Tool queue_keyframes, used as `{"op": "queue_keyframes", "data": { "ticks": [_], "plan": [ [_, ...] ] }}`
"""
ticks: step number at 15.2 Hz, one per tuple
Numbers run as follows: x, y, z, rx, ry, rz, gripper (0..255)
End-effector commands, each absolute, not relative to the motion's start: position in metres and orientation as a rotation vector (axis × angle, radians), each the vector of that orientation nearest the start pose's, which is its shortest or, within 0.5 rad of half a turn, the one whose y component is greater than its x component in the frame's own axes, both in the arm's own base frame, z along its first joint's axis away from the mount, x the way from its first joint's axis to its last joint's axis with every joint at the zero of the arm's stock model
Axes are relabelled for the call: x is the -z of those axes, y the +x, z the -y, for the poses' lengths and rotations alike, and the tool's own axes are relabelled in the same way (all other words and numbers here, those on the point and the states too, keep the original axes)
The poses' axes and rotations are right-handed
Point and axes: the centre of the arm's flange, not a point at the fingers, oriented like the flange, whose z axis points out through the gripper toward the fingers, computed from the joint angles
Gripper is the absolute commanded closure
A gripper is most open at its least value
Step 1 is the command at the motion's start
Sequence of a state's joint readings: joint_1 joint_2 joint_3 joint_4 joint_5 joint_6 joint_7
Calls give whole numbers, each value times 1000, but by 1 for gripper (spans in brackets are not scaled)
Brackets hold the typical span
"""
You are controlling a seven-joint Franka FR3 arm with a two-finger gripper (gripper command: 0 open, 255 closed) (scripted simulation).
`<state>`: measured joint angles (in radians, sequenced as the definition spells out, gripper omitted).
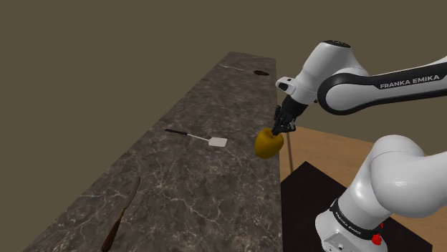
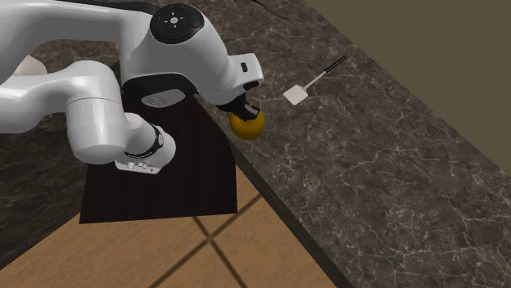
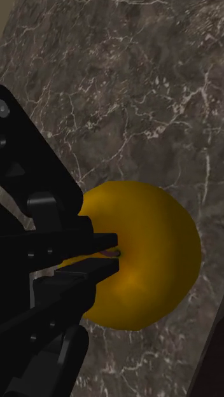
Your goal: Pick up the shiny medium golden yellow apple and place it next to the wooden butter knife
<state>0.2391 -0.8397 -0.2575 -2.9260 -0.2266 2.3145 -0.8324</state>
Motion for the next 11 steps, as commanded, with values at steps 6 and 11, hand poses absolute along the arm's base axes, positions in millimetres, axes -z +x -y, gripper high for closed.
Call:
{"op": "queue_keyframes", "data": {
  "ticks": [6,11],
  "plan": [
    [-397,306,-3,336,-2799,1551,255],
    [-423,306,-3,336,-2799,1551,255]
  ]
}}
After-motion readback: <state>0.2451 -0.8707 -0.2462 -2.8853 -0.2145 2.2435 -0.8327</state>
